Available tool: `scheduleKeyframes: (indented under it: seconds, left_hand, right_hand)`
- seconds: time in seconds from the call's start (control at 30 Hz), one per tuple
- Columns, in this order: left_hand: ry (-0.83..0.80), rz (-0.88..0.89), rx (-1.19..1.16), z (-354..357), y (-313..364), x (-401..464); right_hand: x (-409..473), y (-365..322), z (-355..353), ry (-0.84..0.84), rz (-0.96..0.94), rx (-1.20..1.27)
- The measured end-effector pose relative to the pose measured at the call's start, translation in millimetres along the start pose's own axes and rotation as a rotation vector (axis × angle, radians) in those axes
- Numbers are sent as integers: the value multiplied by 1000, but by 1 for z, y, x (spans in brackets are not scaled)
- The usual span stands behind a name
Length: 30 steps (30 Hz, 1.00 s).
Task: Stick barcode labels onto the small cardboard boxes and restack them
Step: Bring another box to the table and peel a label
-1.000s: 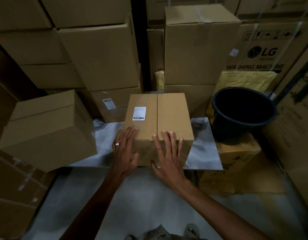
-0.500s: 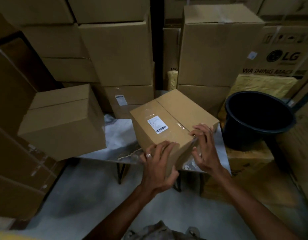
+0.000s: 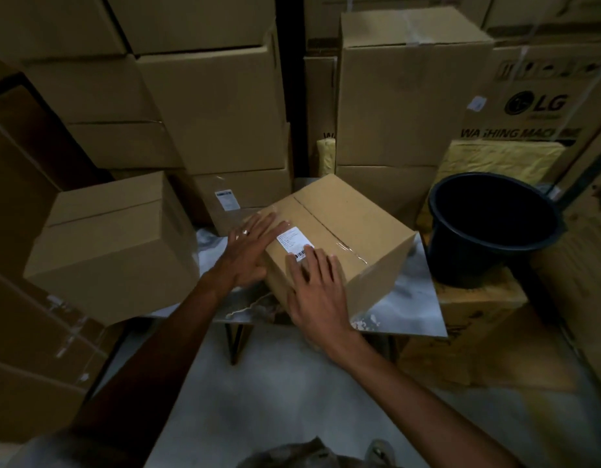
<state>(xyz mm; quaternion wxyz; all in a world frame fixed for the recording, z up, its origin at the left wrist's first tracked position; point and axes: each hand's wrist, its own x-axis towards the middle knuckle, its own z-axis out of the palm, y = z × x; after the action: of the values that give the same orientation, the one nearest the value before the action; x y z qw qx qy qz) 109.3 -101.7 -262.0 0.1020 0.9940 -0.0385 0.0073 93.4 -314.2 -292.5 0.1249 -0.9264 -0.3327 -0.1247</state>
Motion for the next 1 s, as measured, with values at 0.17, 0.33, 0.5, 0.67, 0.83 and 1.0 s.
scheduleKeyframes:
  seconds: [0.17, 0.33, 0.5, 0.67, 0.83, 1.0]
  left_hand:
    - [155, -69, -38, 24, 15, -13]
    - [164, -212, -20, 31, 51, -26]
    - [112, -333, 34, 29, 111, -30]
    - [227, -281, -109, 9, 121, -28]
    - [226, -157, -272, -13, 60, 14]
    - [-10, -143, -168, 11, 25, 48]
  right_hand:
    - [-5, 31, 0, 28, -119, 63]
    - [8, 104, -24, -125, -210, 222]
    - [17, 164, -62, -261, 72, 531]
    - [27, 181, -56, -265, 77, 358]
    - [19, 109, -49, 4, 114, 334]
    - [21, 42, -9, 45, 283, 282]
